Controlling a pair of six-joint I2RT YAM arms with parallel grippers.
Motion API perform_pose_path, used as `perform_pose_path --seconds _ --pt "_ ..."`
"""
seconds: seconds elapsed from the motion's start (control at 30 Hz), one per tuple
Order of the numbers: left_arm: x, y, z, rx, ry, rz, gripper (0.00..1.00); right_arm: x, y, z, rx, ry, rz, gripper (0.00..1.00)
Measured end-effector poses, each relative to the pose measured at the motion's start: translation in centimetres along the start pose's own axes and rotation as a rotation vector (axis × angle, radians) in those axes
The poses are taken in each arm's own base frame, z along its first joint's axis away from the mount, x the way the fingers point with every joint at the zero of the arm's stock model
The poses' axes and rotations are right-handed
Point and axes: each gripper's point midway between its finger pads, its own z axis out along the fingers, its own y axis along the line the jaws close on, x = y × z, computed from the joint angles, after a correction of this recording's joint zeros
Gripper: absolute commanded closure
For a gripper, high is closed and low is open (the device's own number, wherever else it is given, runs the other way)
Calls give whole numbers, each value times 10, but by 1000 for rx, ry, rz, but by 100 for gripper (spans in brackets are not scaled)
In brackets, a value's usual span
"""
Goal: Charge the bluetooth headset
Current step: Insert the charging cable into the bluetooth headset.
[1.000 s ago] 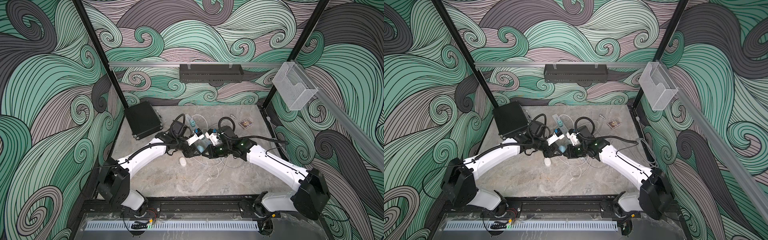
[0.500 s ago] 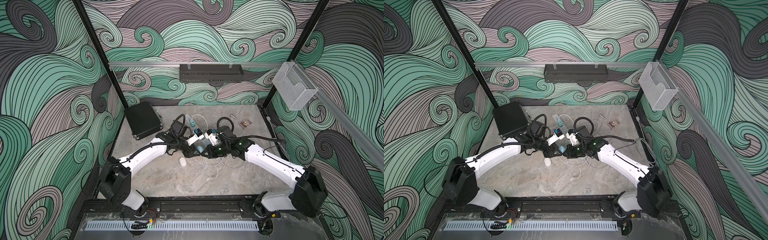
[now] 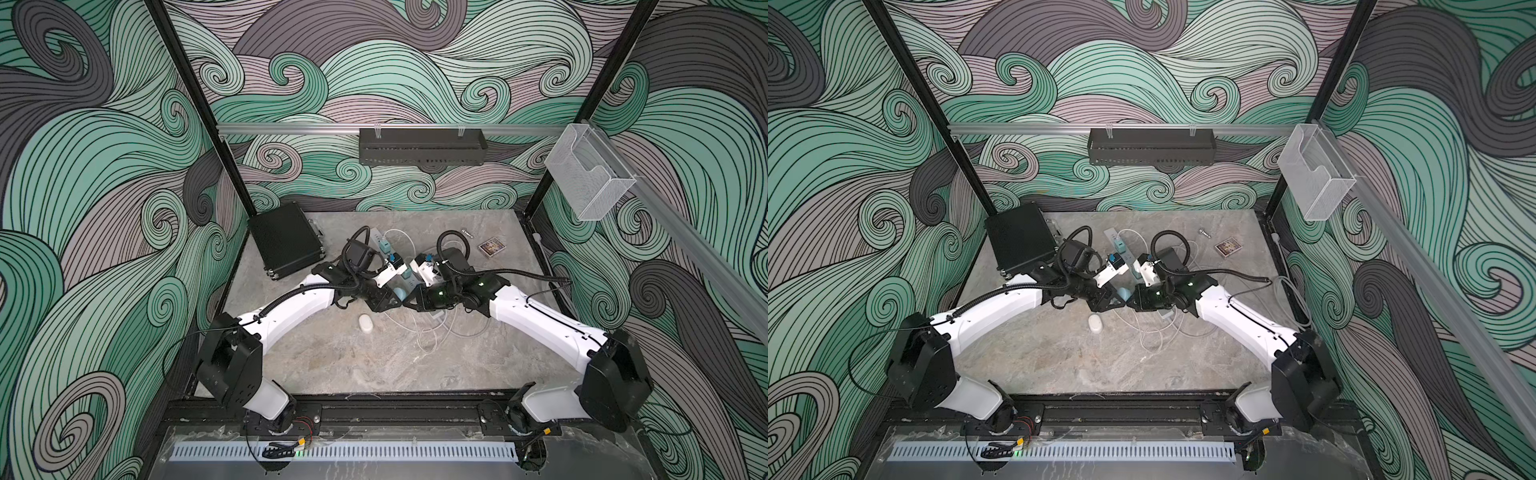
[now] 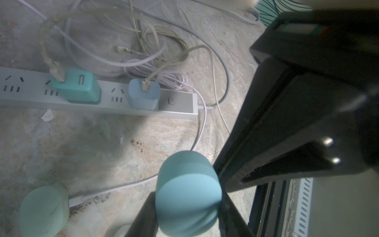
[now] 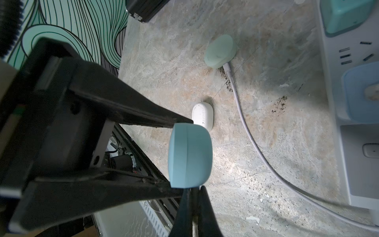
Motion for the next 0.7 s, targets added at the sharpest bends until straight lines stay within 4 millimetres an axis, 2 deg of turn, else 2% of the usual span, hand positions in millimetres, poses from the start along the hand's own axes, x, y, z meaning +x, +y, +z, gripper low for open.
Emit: perform_pose_path --seconds 0.2,0.47,0.6,0.7 --pt "-11 6 -6 -45 -20 -51 98 -14 1 -5 -25 -46 -17 99" --pt "-19 10 -10 -77 -31 -110 99 -25 0 -13 -47 -84 -57 85" --pt "-17 -1 -11 -39 -6 -136 99 -40 -10 -29 -15 -152 -72 77" --pt "-15 -4 -10 -20 7 -163 99 -49 -13 -47 10 -210 -88 69"
